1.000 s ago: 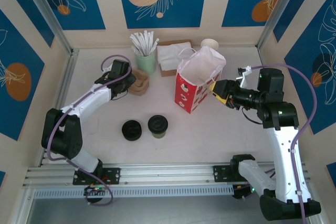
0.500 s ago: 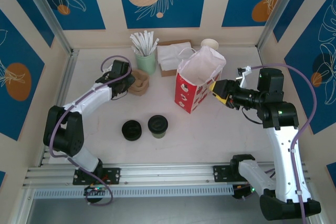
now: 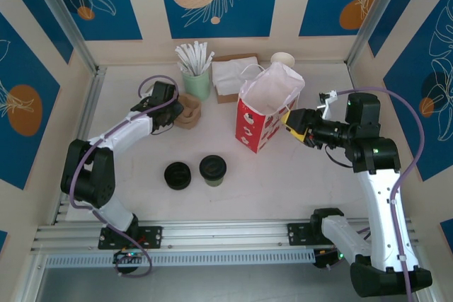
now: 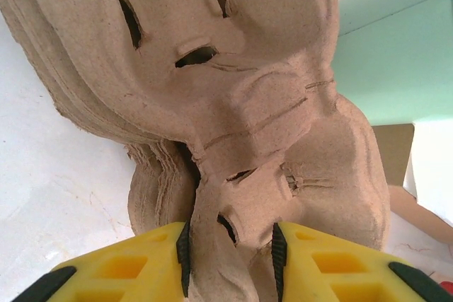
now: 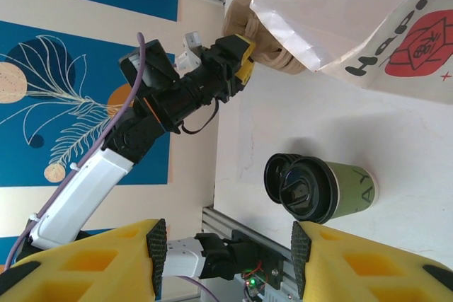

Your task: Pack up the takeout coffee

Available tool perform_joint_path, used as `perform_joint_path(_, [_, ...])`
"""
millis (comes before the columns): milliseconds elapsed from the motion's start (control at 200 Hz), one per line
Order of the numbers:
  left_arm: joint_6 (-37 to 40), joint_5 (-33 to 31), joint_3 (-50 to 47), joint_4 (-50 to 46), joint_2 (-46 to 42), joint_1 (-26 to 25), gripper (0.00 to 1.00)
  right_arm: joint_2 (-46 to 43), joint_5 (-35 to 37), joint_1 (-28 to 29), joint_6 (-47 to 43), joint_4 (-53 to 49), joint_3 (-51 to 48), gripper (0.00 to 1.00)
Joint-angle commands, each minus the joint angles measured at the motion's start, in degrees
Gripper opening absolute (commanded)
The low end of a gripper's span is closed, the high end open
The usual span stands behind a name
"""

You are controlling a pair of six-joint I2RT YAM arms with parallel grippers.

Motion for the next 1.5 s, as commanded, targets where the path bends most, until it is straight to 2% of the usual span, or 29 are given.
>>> perform_joint_path(0, [-0.7, 1.4, 0.9, 1.3, 0.3, 0.9, 0.35, -0.4, -1.4, -0.3, -0.2, 0.4, -0.6, 0.53])
perform_joint_path(515, [-2.4, 2.2, 0.1, 2.4, -2.5, 1.1, 0.15, -0.5, -1.5, -0.3, 0.1, 0.5, -1.0, 0.53])
perform_joint_path(1060, [-3.1, 1.7, 0.8, 2.3, -7.7, 1.4, 0.07, -1.0, -1.6, -0.3, 0.2, 0.0, -0.2, 0.53])
perform_joint_path(1370, [2.4, 1.2, 3.1, -4.2, -17.8, 1.4, 0.05, -1.6, -2.5, -0.3, -0.6, 1.3, 2.3, 0.53])
perform_joint_path(1435, [5.6, 2.7, 5.3, -6.1, -19.6, 1.4, 0.05, -1.9, -3.3, -0.3, -1.1, 2.4, 3.2, 0.53])
perform_joint_path(1495, [10.7, 6.7, 8.9, -8.5, -20.0, 1.4, 0.03, -2.0, -4.1, -0.3, -1.6, 3.8, 4.2, 0.53])
